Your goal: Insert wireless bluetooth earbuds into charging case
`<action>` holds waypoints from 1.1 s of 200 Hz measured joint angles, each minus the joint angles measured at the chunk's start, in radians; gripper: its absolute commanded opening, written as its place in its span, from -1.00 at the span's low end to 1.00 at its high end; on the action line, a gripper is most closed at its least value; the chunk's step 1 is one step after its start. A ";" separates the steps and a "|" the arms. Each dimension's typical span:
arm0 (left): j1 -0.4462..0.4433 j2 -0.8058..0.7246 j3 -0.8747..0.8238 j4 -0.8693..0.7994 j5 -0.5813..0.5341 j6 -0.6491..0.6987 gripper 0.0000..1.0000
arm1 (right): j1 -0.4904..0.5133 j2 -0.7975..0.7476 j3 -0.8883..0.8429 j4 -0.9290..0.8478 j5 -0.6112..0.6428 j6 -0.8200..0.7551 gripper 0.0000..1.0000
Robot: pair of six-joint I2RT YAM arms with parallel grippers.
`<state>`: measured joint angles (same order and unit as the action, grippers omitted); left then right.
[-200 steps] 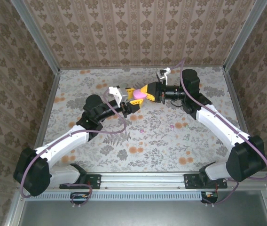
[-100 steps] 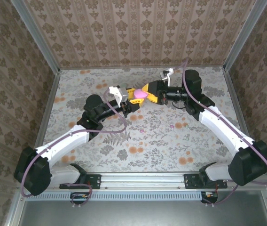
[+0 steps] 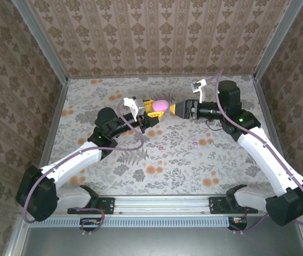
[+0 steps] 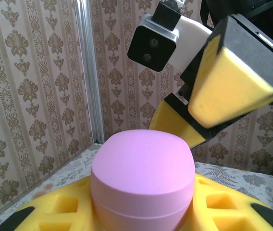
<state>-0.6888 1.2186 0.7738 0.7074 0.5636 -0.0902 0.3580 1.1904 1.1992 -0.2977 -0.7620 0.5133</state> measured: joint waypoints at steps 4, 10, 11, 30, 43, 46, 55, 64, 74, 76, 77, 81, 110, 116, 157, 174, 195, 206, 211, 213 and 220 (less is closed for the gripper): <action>0.000 0.000 0.000 0.000 0.000 -0.001 -0.38 | 0.002 0.003 0.005 -0.010 0.000 -0.014 0.40; 0.000 0.000 0.000 0.001 0.000 -0.004 -0.38 | 0.006 0.007 0.011 -0.024 0.000 -0.027 0.40; 0.000 0.000 0.000 0.001 0.000 -0.004 -0.38 | 0.007 0.008 0.011 -0.025 0.000 -0.029 0.40; 0.000 0.000 0.000 0.001 0.000 -0.008 -0.38 | 0.018 0.017 0.018 -0.040 0.000 -0.064 0.41; 0.000 0.000 0.000 0.001 0.000 -0.008 -0.38 | 0.023 0.020 0.018 -0.046 0.000 -0.074 0.40; -0.001 0.000 0.000 0.001 0.000 -0.008 -0.38 | 0.024 0.021 0.018 -0.046 0.000 -0.075 0.40; -0.002 0.000 0.000 0.001 0.000 -0.009 -0.39 | 0.026 0.025 0.019 -0.047 0.000 -0.079 0.40; -0.004 0.000 0.000 0.001 0.000 -0.009 -0.39 | 0.027 0.031 0.024 -0.050 0.000 -0.082 0.39; -0.005 0.000 0.000 0.001 0.001 -0.009 -0.39 | 0.027 0.039 0.031 -0.050 0.002 -0.085 0.39; -0.005 0.000 0.000 0.001 0.001 -0.009 -0.39 | 0.027 0.041 0.031 -0.050 0.003 -0.086 0.38; -0.005 0.000 0.000 0.001 0.001 -0.009 -0.39 | 0.027 0.042 0.032 -0.050 0.003 -0.087 0.38; -0.005 0.000 0.000 0.001 0.001 -0.009 -0.39 | 0.028 0.045 0.034 -0.050 0.005 -0.088 0.38; -0.003 0.004 0.000 -0.002 -0.005 -0.011 -0.39 | 0.029 0.066 0.049 -0.051 0.008 -0.092 0.36; -0.003 0.006 0.000 -0.001 -0.007 -0.011 -0.39 | 0.029 0.069 0.050 -0.051 0.009 -0.092 0.36; -0.003 0.010 0.000 -0.002 -0.015 -0.012 -0.39 | 0.030 0.072 0.051 -0.050 0.027 -0.084 0.37; -0.002 0.010 0.000 -0.003 -0.019 -0.012 -0.39 | 0.031 0.073 0.051 -0.043 0.034 -0.068 0.38; 0.002 0.011 0.000 -0.004 -0.019 -0.012 -0.40 | 0.031 0.073 0.051 -0.035 0.047 -0.054 0.40; 0.003 0.011 0.000 -0.005 -0.019 -0.012 -0.40 | 0.031 0.073 0.051 -0.019 0.049 -0.038 0.40; 0.003 0.011 0.000 -0.007 -0.019 -0.012 -0.39 | 0.030 0.073 0.051 -0.010 0.049 -0.032 0.40; 0.003 0.011 0.000 -0.007 -0.019 -0.012 -0.39 | 0.030 0.074 0.051 -0.005 0.049 -0.029 0.40; 0.003 0.011 0.000 -0.010 -0.019 -0.012 -0.39 | 0.029 0.074 0.053 0.008 0.049 -0.018 0.41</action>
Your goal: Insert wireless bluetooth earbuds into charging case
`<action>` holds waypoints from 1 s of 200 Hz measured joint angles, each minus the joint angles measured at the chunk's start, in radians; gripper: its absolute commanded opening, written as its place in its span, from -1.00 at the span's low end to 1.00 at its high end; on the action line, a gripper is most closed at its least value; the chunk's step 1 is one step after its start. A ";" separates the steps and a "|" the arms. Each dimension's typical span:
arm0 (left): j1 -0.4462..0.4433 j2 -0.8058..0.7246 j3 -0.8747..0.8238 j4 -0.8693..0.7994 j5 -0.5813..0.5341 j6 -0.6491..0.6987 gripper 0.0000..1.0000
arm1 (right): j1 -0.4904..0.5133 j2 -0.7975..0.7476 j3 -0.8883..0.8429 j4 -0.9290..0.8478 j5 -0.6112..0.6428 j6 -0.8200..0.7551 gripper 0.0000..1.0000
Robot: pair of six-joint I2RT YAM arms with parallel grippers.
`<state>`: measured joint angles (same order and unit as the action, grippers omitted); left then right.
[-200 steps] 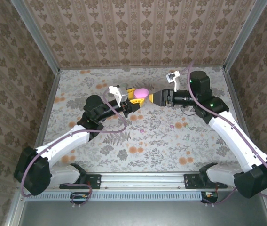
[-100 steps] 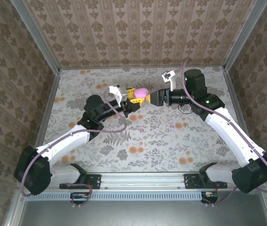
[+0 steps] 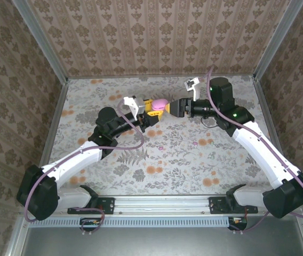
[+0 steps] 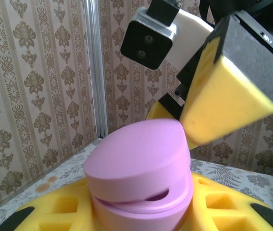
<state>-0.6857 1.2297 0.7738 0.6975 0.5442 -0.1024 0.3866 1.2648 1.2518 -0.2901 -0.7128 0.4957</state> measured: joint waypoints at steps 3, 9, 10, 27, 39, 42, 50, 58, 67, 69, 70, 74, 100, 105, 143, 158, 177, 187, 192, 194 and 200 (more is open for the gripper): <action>0.000 0.000 0.000 -0.002 0.000 0.000 -0.39 | 0.000 0.001 0.002 0.003 0.001 0.002 0.41; 0.000 0.000 0.000 -0.005 0.001 0.000 -0.39 | -0.002 0.003 0.006 0.007 0.003 0.009 0.40; 0.000 0.000 0.000 -0.005 0.001 0.000 -0.39 | -0.002 0.004 0.007 0.008 0.003 0.010 0.41; 0.000 0.000 0.000 -0.013 0.005 0.000 -0.40 | -0.006 0.014 0.018 0.029 0.005 0.029 0.40; -0.001 0.000 0.000 -0.017 0.009 0.000 -0.39 | -0.008 0.021 0.025 0.038 0.008 0.036 0.41; -0.001 0.000 0.000 -0.017 0.009 0.000 -0.40 | -0.009 0.023 0.027 0.041 0.010 0.040 0.41; -0.001 0.000 0.000 -0.018 0.010 0.000 -0.39 | -0.009 0.026 0.031 0.045 0.014 0.044 0.42; -0.001 0.000 0.000 -0.018 0.013 0.000 -0.39 | -0.009 0.030 0.035 0.048 0.023 0.051 0.42; -0.002 0.000 0.000 -0.018 0.017 0.000 -0.39 | -0.009 0.034 0.042 0.049 0.030 0.055 0.42; -0.002 0.000 0.000 -0.019 0.018 0.000 -0.39 | -0.009 0.035 0.043 0.049 0.031 0.055 0.42; -0.002 0.000 0.000 -0.019 0.018 0.000 -0.39 | -0.009 0.035 0.043 0.049 0.031 0.055 0.42; -0.002 0.000 0.000 -0.019 0.021 0.000 -0.39 | -0.009 0.037 0.046 0.050 0.035 0.058 0.42; -0.007 0.000 0.000 -0.019 0.032 0.000 -0.39 | -0.009 0.047 0.058 0.049 0.057 0.063 0.44; -0.008 0.000 0.000 -0.020 0.032 0.000 -0.39 | -0.009 0.050 0.060 0.048 0.060 0.066 0.44; -0.008 0.000 -0.002 -0.018 0.029 0.000 -0.39 | -0.013 0.057 0.067 0.048 0.062 0.087 0.50; -0.008 0.000 -0.003 -0.014 0.026 0.000 -0.39 | -0.019 0.056 0.067 0.058 0.051 0.104 0.53; -0.008 -0.001 -0.015 -0.008 0.017 0.000 -0.40 | -0.030 0.048 0.067 0.071 0.047 0.114 0.56; -0.008 -0.001 -0.021 -0.008 0.012 0.000 -0.40 | -0.034 0.035 0.066 0.076 0.047 0.114 0.57; -0.008 -0.001 -0.023 -0.009 0.010 0.000 -0.40 | -0.037 0.025 0.064 0.079 0.047 0.114 0.57; -0.008 -0.001 -0.023 -0.009 0.009 0.000 -0.40 | -0.037 0.019 0.062 0.080 0.047 0.113 0.57; -0.008 -0.001 -0.023 -0.009 0.008 0.000 -0.39 | -0.040 0.004 0.057 0.082 0.047 0.112 0.57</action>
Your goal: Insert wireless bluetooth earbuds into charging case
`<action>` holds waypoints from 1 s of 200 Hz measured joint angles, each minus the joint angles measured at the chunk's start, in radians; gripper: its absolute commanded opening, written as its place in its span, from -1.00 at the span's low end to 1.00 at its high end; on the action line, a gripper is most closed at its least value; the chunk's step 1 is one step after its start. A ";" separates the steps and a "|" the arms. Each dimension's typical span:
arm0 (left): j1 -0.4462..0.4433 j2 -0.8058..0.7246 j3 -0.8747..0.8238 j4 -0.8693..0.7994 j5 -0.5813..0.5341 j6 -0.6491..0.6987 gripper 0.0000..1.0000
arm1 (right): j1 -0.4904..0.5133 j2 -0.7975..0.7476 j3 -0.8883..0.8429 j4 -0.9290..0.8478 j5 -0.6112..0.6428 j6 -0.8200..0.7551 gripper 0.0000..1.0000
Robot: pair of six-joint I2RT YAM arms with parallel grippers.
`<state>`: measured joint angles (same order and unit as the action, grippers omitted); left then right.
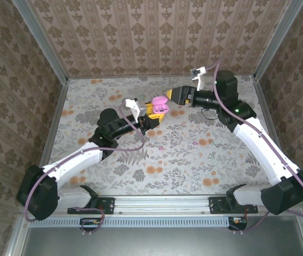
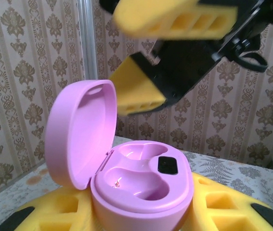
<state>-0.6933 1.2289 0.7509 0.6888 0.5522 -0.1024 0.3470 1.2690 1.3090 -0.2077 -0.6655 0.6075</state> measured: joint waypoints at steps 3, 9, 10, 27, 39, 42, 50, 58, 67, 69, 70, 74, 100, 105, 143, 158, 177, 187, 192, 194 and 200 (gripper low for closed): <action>0.000 0.000 0.000 0.000 0.000 0.000 -0.40 | -0.001 -0.008 -0.003 0.002 0.000 -0.001 0.57; 0.000 0.000 0.000 0.001 0.000 0.000 -0.39 | -0.005 -0.027 -0.011 0.002 0.001 -0.003 0.57; 0.000 0.000 0.000 0.001 0.000 0.000 -0.40 | -0.005 -0.032 -0.013 0.002 0.001 -0.005 0.57; 0.000 0.000 0.000 0.002 -0.003 0.000 -0.39 | -0.017 -0.090 -0.034 -0.005 0.018 -0.023 0.49; 0.000 -0.001 0.000 0.002 -0.006 0.000 -0.39 | -0.034 -0.129 -0.052 -0.015 0.050 -0.040 0.35; 0.000 -0.002 -0.001 0.002 -0.008 0.000 -0.40 | -0.041 -0.139 -0.060 -0.018 0.059 -0.046 0.33; 0.000 -0.005 -0.005 0.002 -0.012 0.000 -0.40 | -0.062 -0.164 -0.082 -0.027 0.085 -0.054 0.28; 0.000 -0.011 -0.010 0.001 -0.015 0.000 -0.40 | -0.087 -0.187 -0.109 -0.043 0.114 -0.060 0.20; 0.000 -0.020 -0.018 0.001 -0.019 0.000 -0.39 | -0.123 -0.201 -0.136 -0.080 0.150 -0.066 0.13; 0.000 -0.021 -0.019 0.001 -0.019 0.000 -0.39 | -0.132 -0.202 -0.141 -0.090 0.158 -0.063 0.11; 0.000 -0.023 -0.020 0.000 -0.019 0.000 -0.39 | -0.134 -0.202 -0.143 -0.093 0.161 -0.062 0.11; 0.000 -0.027 -0.023 0.000 -0.019 0.000 -0.40 | -0.150 -0.201 -0.151 -0.113 0.177 -0.066 0.06; 0.000 -0.053 -0.044 0.001 -0.023 0.000 -0.39 | -0.233 -0.131 -0.203 -0.261 0.266 -0.083 -0.27; 0.000 -0.058 -0.048 0.000 -0.024 -0.003 -0.39 | -0.243 -0.104 -0.214 -0.293 0.278 -0.086 -0.28; 0.000 -0.077 -0.073 -0.002 -0.029 -0.003 -0.39 | -0.250 0.099 -0.280 -0.439 0.292 -0.135 -0.28; 0.000 -0.079 -0.073 -0.001 -0.030 -0.003 -0.39 | -0.250 0.162 -0.294 -0.462 0.293 -0.142 -0.17; 0.000 -0.079 -0.073 -0.001 -0.030 -0.003 -0.39 | -0.246 0.236 -0.304 -0.470 0.293 -0.149 -0.09; -0.001 -0.079 -0.073 0.000 -0.031 -0.003 -0.39 | -0.242 0.265 -0.307 -0.471 0.293 -0.150 -0.06; -0.001 -0.079 -0.073 0.000 -0.031 -0.003 -0.39 | -0.238 0.279 -0.309 -0.471 0.293 -0.153 -0.05; -0.001 -0.079 -0.073 0.000 -0.031 -0.003 -0.39 | -0.237 0.284 -0.309 -0.470 0.293 -0.152 -0.04; -0.001 -0.079 -0.073 -0.001 -0.031 -0.003 -0.39 | -0.232 0.298 -0.310 -0.470 0.293 -0.153 -0.02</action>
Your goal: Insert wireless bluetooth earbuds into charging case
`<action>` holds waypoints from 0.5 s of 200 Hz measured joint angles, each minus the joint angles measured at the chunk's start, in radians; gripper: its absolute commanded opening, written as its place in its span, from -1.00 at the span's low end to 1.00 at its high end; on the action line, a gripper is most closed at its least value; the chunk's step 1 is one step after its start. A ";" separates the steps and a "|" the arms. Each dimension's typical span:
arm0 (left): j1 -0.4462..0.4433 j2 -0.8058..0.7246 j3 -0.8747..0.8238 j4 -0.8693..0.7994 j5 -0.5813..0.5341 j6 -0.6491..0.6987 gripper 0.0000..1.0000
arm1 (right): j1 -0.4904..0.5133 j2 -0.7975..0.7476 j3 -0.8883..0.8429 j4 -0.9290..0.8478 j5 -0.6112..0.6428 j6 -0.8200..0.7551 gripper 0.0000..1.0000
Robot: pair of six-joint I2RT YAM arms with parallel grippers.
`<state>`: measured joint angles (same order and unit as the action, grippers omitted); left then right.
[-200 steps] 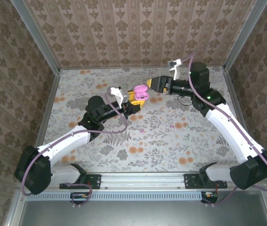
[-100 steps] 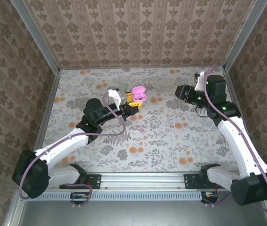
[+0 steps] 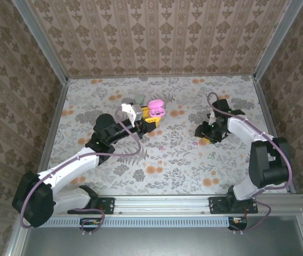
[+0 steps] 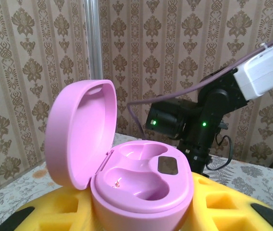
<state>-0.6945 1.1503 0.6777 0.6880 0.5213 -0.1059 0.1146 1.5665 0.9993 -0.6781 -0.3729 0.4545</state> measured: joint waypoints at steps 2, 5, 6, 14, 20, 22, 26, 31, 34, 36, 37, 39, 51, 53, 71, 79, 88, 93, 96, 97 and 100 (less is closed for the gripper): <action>0.000 0.000 0.000 0.000 0.000 0.000 -0.39 | 0.002 0.005 0.000 0.000 0.000 0.000 -0.02; 0.000 0.000 0.000 0.000 0.000 0.000 -0.39 | 0.005 0.011 0.000 0.000 0.000 0.000 -0.01; 0.000 0.000 0.000 0.000 0.000 0.000 -0.39 | 0.005 0.013 0.000 0.000 0.000 0.000 -0.01; 0.000 0.000 0.000 0.000 0.000 0.000 -0.39 | 0.009 0.026 -0.001 0.003 0.001 0.000 -0.01; 0.000 0.000 0.000 0.000 -0.002 0.000 -0.39 | 0.012 0.034 -0.002 0.007 0.001 0.000 -0.01; 0.000 0.000 0.000 0.000 -0.002 0.000 -0.39 | 0.013 0.037 -0.003 0.008 0.001 0.000 -0.01; 0.000 0.000 0.000 0.000 -0.002 0.000 -0.39 | 0.014 0.040 -0.003 0.011 0.001 0.000 -0.01; 0.000 0.000 0.000 0.000 -0.002 0.000 -0.39 | 0.016 0.047 -0.005 0.017 0.000 0.000 -0.01; 0.000 0.000 0.000 0.000 -0.003 0.000 -0.39 | 0.017 0.051 -0.006 0.021 0.000 0.000 -0.01; 0.000 0.000 0.000 0.000 -0.003 0.000 -0.39 | 0.017 0.054 -0.006 0.023 0.000 0.000 -0.01; 0.000 0.000 0.000 0.000 -0.003 0.000 -0.39 | 0.018 0.056 -0.006 0.023 0.000 0.000 -0.01; 0.000 0.000 0.000 0.000 -0.003 0.000 -0.39 | 0.018 0.059 -0.006 0.025 0.000 0.000 -0.01; 0.000 0.000 0.000 0.000 -0.003 0.000 -0.39 | 0.021 0.081 -0.006 0.034 0.000 0.000 -0.02; 0.000 0.000 0.000 0.000 -0.003 0.000 -0.39 | 0.022 0.085 -0.006 0.036 0.000 0.000 -0.01; 0.000 0.000 0.000 0.000 -0.003 0.000 -0.39 | 0.030 0.119 -0.006 0.051 0.000 0.000 -0.02; 0.000 0.000 0.000 -0.001 -0.003 0.000 -0.39 | 0.034 0.132 -0.006 0.053 0.000 0.001 -0.03; 0.000 0.000 0.000 -0.003 -0.003 0.000 -0.39 | 0.037 0.143 -0.006 0.056 0.000 0.001 -0.03; 0.000 -0.001 0.000 -0.004 -0.003 0.000 -0.39 | 0.040 0.149 -0.006 0.058 0.000 0.001 -0.04; 0.000 -0.001 0.000 -0.005 -0.003 0.000 -0.39 | 0.041 0.152 -0.006 0.061 0.000 0.001 -0.04; 0.000 -0.001 0.000 -0.005 -0.003 0.000 -0.39 | 0.042 0.154 -0.006 0.062 0.000 0.001 -0.04; 0.000 -0.001 0.000 -0.006 -0.003 0.000 -0.39 | 0.043 0.156 -0.006 0.063 0.000 0.001 -0.04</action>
<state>-0.6945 1.1492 0.6781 0.6823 0.5179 -0.1055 0.1577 1.7226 0.9928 -0.6147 -0.3733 0.4557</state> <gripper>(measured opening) 0.362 0.482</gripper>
